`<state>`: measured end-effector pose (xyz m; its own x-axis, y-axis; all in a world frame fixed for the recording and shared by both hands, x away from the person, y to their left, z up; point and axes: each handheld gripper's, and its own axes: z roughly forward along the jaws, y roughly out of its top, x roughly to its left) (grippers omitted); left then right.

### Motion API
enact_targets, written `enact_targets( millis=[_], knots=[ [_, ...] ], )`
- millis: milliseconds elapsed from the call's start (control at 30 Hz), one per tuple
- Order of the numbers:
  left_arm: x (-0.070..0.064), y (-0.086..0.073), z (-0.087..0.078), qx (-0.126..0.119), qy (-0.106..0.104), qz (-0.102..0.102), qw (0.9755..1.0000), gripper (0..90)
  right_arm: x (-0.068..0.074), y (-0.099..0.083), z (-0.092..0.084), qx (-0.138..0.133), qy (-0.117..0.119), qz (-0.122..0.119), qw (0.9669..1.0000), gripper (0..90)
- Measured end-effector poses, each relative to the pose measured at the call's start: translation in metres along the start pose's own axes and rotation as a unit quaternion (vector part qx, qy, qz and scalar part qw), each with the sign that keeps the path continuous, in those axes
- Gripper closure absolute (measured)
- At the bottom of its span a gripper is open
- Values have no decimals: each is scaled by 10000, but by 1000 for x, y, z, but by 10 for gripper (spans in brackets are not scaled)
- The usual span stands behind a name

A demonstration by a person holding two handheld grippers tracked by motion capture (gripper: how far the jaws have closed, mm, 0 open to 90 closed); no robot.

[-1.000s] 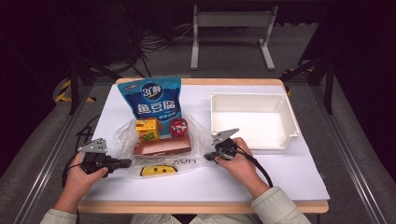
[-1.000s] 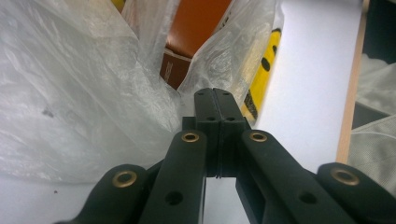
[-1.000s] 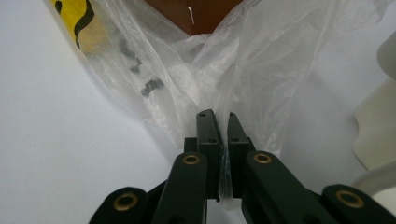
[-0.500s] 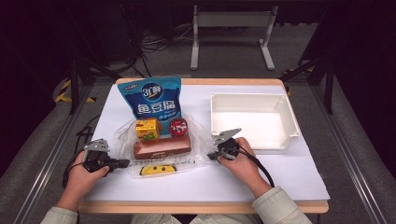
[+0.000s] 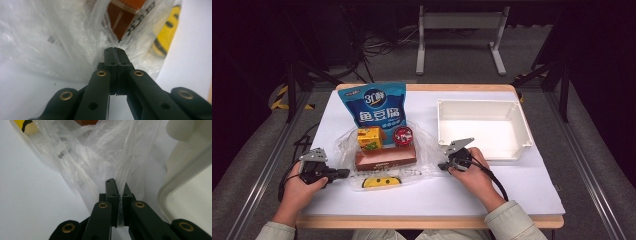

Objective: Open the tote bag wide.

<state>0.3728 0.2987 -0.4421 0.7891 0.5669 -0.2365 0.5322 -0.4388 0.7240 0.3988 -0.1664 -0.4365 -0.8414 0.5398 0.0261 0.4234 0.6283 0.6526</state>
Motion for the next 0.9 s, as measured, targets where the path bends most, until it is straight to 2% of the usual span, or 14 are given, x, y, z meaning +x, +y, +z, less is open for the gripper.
enact_targets(
  millis=[100, 300, 433, 600, 633, 700, 800, 900],
  knots=[
    [-9, 6, -11, -230, 47, 122, 9996, 780, 0, 0, 0, 1, 20, 21, 10000, 897],
    [-23, 17, -27, -405, 251, 383, 9981, 574, 0, 0, 0, 9, 40, 15, 10000, 896],
    [-29, 24, -36, -601, 305, 449, 9967, 554, 0, 0, 0, 6, 40, 39, 10000, 896],
    [-34, 36, -46, -903, 431, 597, 9932, 552, 0, 0, 0, 0, 52, 38, 10000, 896],
    [-34, 36, -46, -903, 431, 597, 9932, 553, 0, 0, 0, 0, 52, 38, 10000, 896],
    [-35, 41, -47, -934, 584, 655, 9917, 556, 0, 0, 0, -6, 60, 50, 10000, 895],
    [-34, 47, -49, -1137, 666, 598, 9895, 557, 0, 0, 1, -12, 74, 52, 10000, 895],
    [-30, 50, -47, -1201, 691, 514, 9890, 552, 0, 0, 1, -14, 72, 58, 10000, 895]
  ],
)
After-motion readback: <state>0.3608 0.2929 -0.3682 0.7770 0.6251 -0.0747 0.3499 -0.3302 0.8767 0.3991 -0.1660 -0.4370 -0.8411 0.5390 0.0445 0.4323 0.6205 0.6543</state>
